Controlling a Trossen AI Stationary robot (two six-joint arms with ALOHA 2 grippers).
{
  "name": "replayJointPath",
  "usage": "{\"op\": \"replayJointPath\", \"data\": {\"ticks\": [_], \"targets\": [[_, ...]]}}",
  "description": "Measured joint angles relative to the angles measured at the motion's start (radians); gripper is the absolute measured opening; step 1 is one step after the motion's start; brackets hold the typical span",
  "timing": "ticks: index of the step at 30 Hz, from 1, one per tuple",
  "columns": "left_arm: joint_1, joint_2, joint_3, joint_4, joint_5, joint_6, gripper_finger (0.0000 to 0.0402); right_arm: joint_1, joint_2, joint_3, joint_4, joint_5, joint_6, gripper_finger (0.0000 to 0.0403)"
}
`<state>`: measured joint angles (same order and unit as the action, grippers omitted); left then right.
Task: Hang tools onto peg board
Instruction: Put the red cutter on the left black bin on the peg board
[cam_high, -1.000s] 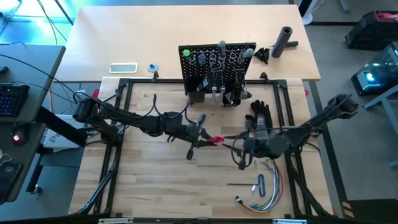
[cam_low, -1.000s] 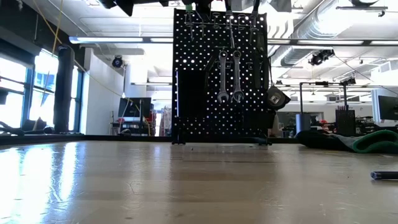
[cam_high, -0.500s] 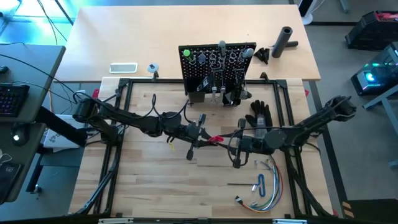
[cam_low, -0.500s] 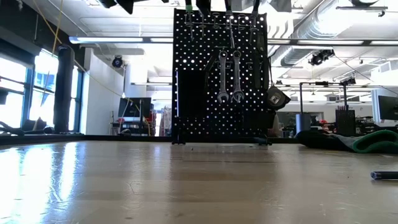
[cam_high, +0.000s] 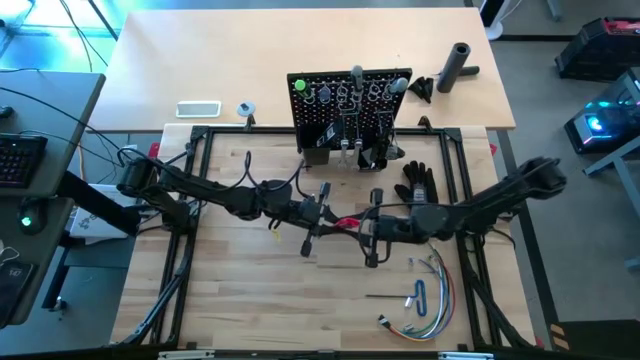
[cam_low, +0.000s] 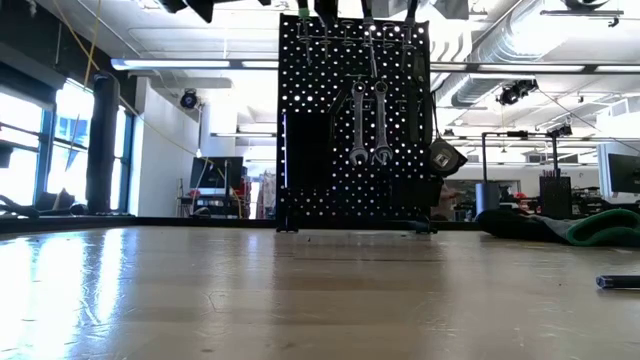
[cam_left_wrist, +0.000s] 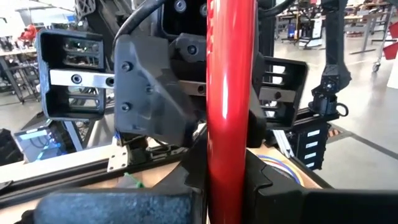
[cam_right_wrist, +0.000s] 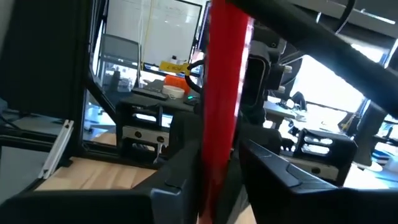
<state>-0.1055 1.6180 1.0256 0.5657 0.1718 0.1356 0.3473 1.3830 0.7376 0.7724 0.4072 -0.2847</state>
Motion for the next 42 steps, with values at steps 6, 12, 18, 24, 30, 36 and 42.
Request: {"op": "replayJointPath", "data": {"ticks": [6, 12, 18, 24, 30, 36, 42], "targets": [[0.001, -0.001, -0.001, -0.016, -0.026, 0.019, 0.0026, -0.004, 0.021, 0.0, 0.024, 0.014, -0.006, 0.0035], [0.001, -0.002, 0.001, -0.087, -0.086, -0.026, 0.0077, 0.002, 0.021, 0.0, -0.01, 0.024, -0.045, 0.0034], [0.02, -0.049, 0.001, -0.231, -0.113, -0.052, 0.0152, 0.001, 0.001, 0.0, -0.075, 0.036, -0.008, 0.0034], [0.016, -0.095, 0.001, -0.289, -0.128, -0.047, 0.017, 0.002, -0.011, 0.0, -0.099, 0.041, 0.004, 0.0034], [0.012, -0.136, 0.0, -0.316, -0.148, -0.026, 0.0171, -0.007, -0.011, 0.001, -0.136, 0.028, 0.056, 0.0034], [0.008, -0.145, -0.002, -0.282, -0.153, 0.0, 0.0172, -0.015, -0.015, 0.003, -0.154, 0.02, 0.097, 0.0034], [0.005, -0.145, -0.002, -0.271, -0.167, 0.002, 0.0172, -0.033, -0.017, 0.005, -0.196, 0.002, 0.137, 0.0034]]}}
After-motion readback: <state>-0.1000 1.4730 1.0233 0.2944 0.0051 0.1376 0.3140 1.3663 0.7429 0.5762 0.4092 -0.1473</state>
